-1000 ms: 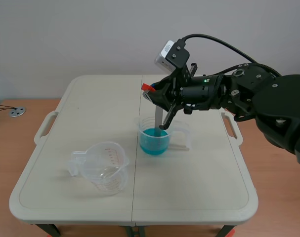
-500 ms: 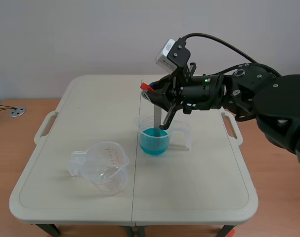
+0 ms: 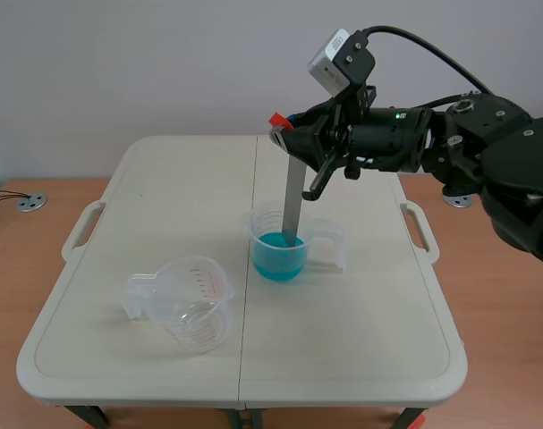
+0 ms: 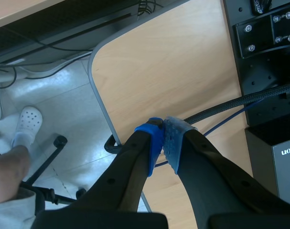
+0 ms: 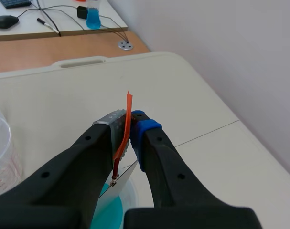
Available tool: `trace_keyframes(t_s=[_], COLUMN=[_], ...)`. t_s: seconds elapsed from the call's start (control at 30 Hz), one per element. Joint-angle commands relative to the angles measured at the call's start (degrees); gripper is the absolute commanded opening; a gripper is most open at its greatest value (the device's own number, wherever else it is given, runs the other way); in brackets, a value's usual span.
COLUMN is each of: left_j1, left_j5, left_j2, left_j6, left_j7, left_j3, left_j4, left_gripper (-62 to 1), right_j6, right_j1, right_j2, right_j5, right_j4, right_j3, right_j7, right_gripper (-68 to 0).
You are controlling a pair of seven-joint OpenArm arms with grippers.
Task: Hold the metal plate by the orange handle, dip it into the blue solution, take it out and point at it, then put the plate back in the beaker on the left.
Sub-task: 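Hold the plate still in the solution, then raise the plate and point at it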
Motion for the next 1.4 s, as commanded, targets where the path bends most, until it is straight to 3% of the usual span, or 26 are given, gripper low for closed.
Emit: trace_keyframes(t_s=[0.0, 0.3, 0.7, 1.0, 1.07, 1.23, 1.37], left_j1=[0.13, -0.22, -5.73, -17.35, -20.31, -27.47, -34.47], left_j5=[-0.17, -0.15, -0.83, -5.33, -5.31, -5.27, -4.72], left_j2=[-0.48, -0.55, -2.86, -7.52, -7.48, -7.5, -7.45], left_j6=[-0.15, -0.11, 0.0, 0.07, -1.11, -7.85, -8.72], left_j7=[-0.2, -0.31, -0.39, -0.37, -0.37, -0.37, -0.37], left_j3=[-0.09, -1.86, -16.2, -16.94, -16.83, -15.41, -10.32], left_j4=[0.61, 0.66, 0.72, 0.72, 0.72, 0.72, 0.72], left_gripper=[-57.9, -57.9, -57.9, -57.9, -57.9, -57.9, -57.9], right_j6=[0.35, 0.35, 0.35, 0.35, 0.35, 0.35, 0.35], right_j1=[1.79, 1.79, 1.77, 1.77, 1.77, 1.79, 1.79], right_j2=[0.48, 2.23, 4.13, 5.68, 5.73, 6.03, 6.03], right_j5=[1.07, 1.42, 2.19, 3.45, 3.45, 3.43, 3.43], right_j4=[2.47, 7.43, 13.33, 16.15, 16.2, 16.2, 16.2], right_j3=[0.57, 0.7, 1.62, 1.6, 1.6, 1.55, 1.49], right_j7=[0.83, 0.83, 0.42, 0.42, 0.44, 0.46, 0.46], right_gripper=[-66.2, -66.2, -66.2, -66.2, -66.2, -66.2, -66.2])
